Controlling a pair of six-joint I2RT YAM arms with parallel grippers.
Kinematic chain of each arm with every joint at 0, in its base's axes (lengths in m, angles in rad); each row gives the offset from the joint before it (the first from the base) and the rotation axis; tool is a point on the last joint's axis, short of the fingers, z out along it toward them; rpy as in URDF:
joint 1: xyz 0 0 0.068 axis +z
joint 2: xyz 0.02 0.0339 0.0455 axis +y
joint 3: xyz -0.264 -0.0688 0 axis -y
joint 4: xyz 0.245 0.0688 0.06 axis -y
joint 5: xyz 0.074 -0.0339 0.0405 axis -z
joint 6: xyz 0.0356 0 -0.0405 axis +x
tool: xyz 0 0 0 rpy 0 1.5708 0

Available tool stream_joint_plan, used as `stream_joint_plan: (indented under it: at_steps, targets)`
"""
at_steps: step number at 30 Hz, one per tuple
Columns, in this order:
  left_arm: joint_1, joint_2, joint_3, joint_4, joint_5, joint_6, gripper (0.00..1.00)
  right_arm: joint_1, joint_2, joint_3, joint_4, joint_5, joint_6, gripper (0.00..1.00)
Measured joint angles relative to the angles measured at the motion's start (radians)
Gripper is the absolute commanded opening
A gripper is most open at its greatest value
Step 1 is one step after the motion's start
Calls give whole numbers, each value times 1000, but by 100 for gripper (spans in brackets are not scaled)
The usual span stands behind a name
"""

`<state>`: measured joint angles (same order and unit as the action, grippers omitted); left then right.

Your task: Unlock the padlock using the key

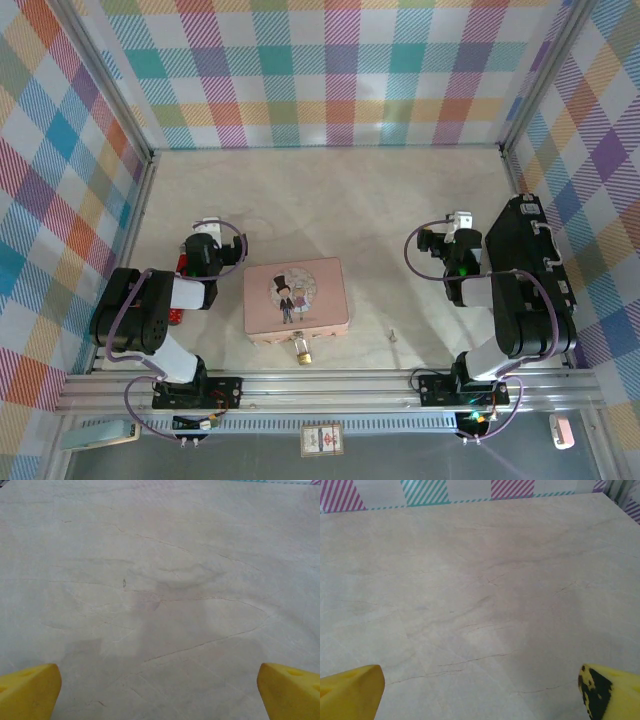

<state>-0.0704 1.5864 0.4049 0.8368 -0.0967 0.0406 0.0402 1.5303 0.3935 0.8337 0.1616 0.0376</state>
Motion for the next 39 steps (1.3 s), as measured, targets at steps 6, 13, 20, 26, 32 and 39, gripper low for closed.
stream_joint_plan:
  at_steps: [6,13,20,26,32,39]
  targets:
    - [0,0,0,0,0,0,100,0,0,0,0,-12,0,99]
    - [0,0,0,0,0,0,100,0,0,0,0,-18,0,99]
    - [0,0,0,0,0,0,100,0,0,0,0,-18,0,99]
    - [0,0,0,0,0,0,100,-1,0,0,-1,-18,0,99]
    - [0,0,0,0,0,0,100,-1,0,0,-1,-18,0,99]
    - [0,-2,0,0,29,2,100,-1,0,0,-1,-18,0,99]
